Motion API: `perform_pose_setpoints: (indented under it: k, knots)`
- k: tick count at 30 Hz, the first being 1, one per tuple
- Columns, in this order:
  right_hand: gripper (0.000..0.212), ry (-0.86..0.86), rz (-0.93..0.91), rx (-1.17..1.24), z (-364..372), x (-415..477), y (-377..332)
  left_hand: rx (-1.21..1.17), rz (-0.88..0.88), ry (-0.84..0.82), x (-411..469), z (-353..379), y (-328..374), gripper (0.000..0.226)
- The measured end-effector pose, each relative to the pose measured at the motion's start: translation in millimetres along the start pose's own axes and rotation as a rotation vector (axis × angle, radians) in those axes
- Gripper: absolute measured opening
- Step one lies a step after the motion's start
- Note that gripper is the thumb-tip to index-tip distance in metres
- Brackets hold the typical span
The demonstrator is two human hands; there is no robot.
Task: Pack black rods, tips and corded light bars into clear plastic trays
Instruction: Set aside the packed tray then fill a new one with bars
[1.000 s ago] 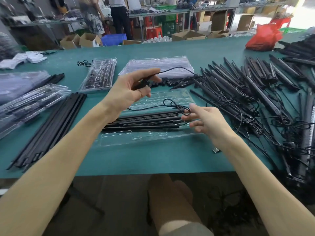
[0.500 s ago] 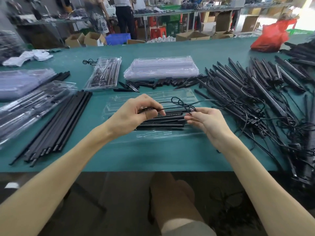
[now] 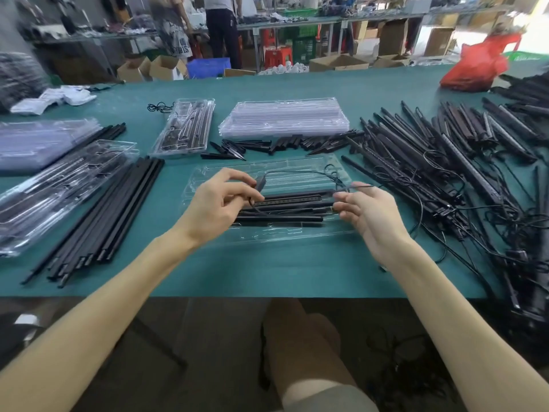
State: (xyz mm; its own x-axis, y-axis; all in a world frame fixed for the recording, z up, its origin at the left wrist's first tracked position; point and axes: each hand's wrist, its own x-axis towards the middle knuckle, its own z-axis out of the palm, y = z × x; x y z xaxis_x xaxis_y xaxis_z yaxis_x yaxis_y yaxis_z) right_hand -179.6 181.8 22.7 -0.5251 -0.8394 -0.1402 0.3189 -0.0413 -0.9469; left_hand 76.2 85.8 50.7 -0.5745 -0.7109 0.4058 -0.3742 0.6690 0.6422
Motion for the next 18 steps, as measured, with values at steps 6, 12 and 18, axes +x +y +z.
perform_pose_setpoints:
  k: [6, 12, 18]
  knots:
    - [0.027, 0.024, -0.037, 0.324, -8, -10, -11, -0.415, -0.276, 0.129, 5, 7, -3, 0.022]
    - [0.018, -0.228, -0.067, 0.323, -7, -36, -25, -0.332, -0.380, 0.062, 5, 17, -7, 0.021]
    - [0.027, -0.571, -0.030, -0.222, -1, -65, -12, -0.244, -0.317, -0.122, 7, 14, -6, 0.044]
